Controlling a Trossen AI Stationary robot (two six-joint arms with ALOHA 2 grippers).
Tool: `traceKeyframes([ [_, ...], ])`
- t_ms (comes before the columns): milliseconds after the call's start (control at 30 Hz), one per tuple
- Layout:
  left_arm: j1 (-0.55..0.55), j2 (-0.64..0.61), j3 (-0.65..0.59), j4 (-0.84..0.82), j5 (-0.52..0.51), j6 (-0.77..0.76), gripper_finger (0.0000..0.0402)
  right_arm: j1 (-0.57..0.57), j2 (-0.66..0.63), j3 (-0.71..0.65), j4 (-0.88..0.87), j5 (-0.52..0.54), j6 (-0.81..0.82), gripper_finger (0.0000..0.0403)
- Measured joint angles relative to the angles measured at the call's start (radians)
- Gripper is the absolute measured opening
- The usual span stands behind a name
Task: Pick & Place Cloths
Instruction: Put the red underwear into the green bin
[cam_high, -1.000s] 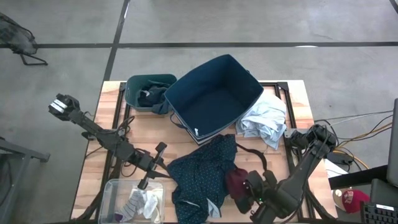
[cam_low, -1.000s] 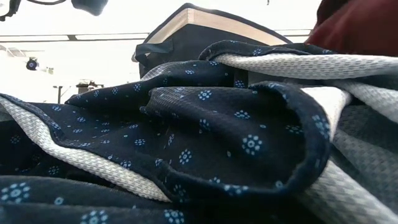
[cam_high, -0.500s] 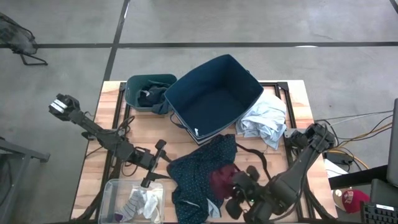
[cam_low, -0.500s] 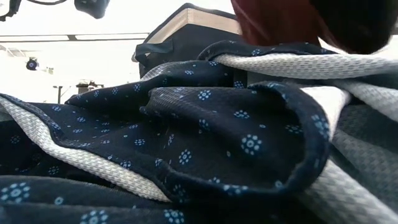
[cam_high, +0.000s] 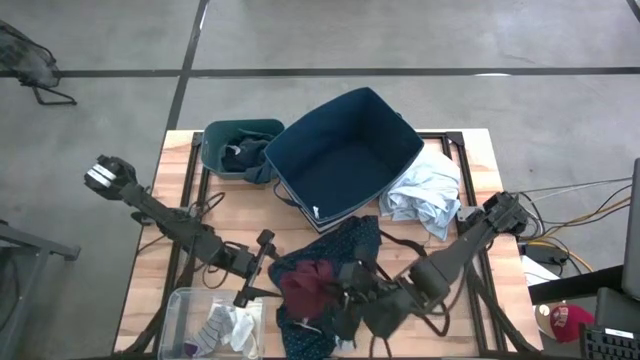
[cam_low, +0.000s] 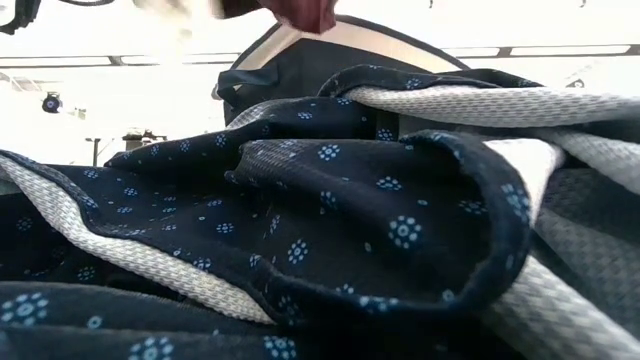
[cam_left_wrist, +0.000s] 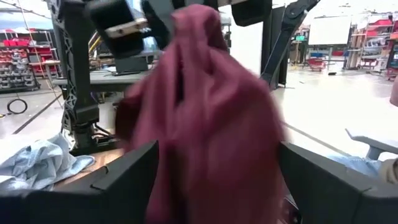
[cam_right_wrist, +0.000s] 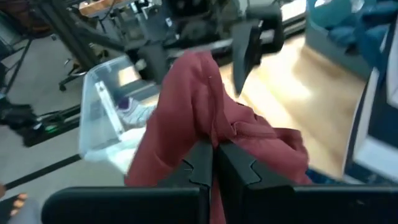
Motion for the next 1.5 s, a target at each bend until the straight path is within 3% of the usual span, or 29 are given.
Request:
traceKeyframes([
  [600,0.044,0.201,0.198,-0.001,0.000,0.021,0.0321,-0.084,0.000,-0.024,0.126,-0.121,-0.149,0.0008],
  [767,0.044,0.198,0.199,0.000,0.001,0.029,0.0244,-0.084,0.000,-0.025,0.127,-0.121,-0.151,0.0008],
  [1033,0.044,0.194,0.200,-0.001,0.010,0.102,0.0028,-0.084,0.000,-0.028,0.131,-0.120,-0.159,0.0009],
  [1200,0.044,0.152,0.199,-0.077,0.009,0.115,0.0028,-0.077,0.000,-0.029,0.100,-0.139,-0.158,0.0034],
  [1500,0.043,-0.052,0.189,-0.349,-0.078,0.098,0.0014,-0.029,0.000,-0.029,-0.022,-0.136,-0.061,0.0139],
])
